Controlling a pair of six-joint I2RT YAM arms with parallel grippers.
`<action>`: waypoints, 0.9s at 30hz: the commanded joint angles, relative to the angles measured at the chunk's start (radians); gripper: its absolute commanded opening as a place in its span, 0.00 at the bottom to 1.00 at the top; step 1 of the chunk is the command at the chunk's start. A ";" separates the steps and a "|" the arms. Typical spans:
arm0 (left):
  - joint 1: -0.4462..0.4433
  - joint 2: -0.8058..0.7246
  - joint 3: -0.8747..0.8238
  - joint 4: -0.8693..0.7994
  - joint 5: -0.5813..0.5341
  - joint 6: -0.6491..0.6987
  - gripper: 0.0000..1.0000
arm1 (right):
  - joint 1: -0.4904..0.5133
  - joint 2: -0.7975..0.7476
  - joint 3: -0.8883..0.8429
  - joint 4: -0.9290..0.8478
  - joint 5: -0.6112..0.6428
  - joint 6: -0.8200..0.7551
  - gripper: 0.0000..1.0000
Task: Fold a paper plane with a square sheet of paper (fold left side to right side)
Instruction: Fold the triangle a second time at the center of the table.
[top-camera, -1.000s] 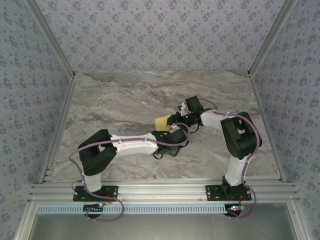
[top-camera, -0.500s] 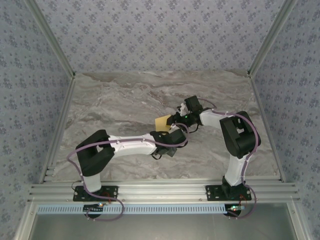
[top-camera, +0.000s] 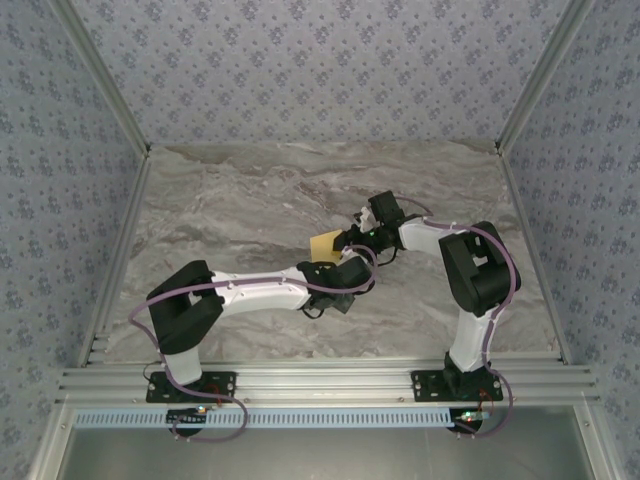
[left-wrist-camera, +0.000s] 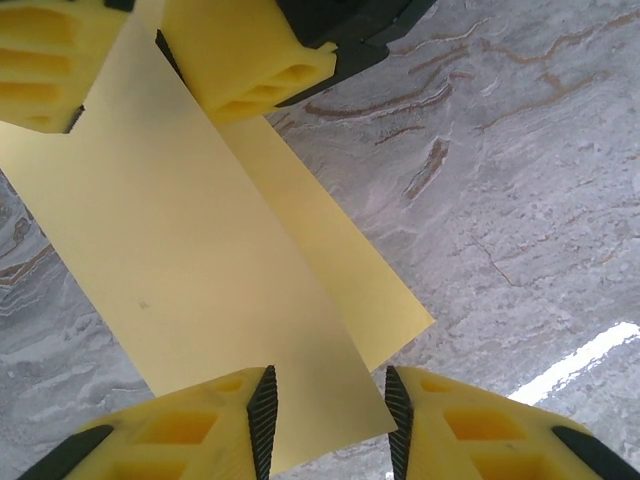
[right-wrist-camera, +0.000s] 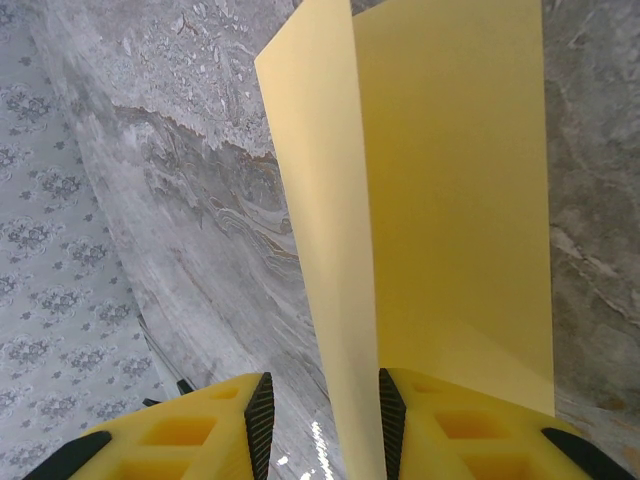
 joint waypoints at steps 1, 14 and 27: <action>-0.012 -0.028 -0.003 0.000 0.000 0.009 0.33 | 0.005 0.014 0.026 -0.031 -0.008 -0.020 0.37; -0.016 -0.046 -0.018 0.016 0.011 0.013 0.13 | 0.005 0.021 0.033 -0.051 0.003 -0.039 0.37; 0.052 -0.081 -0.045 0.060 0.161 -0.001 0.04 | -0.014 -0.065 0.000 0.065 0.004 -0.026 0.46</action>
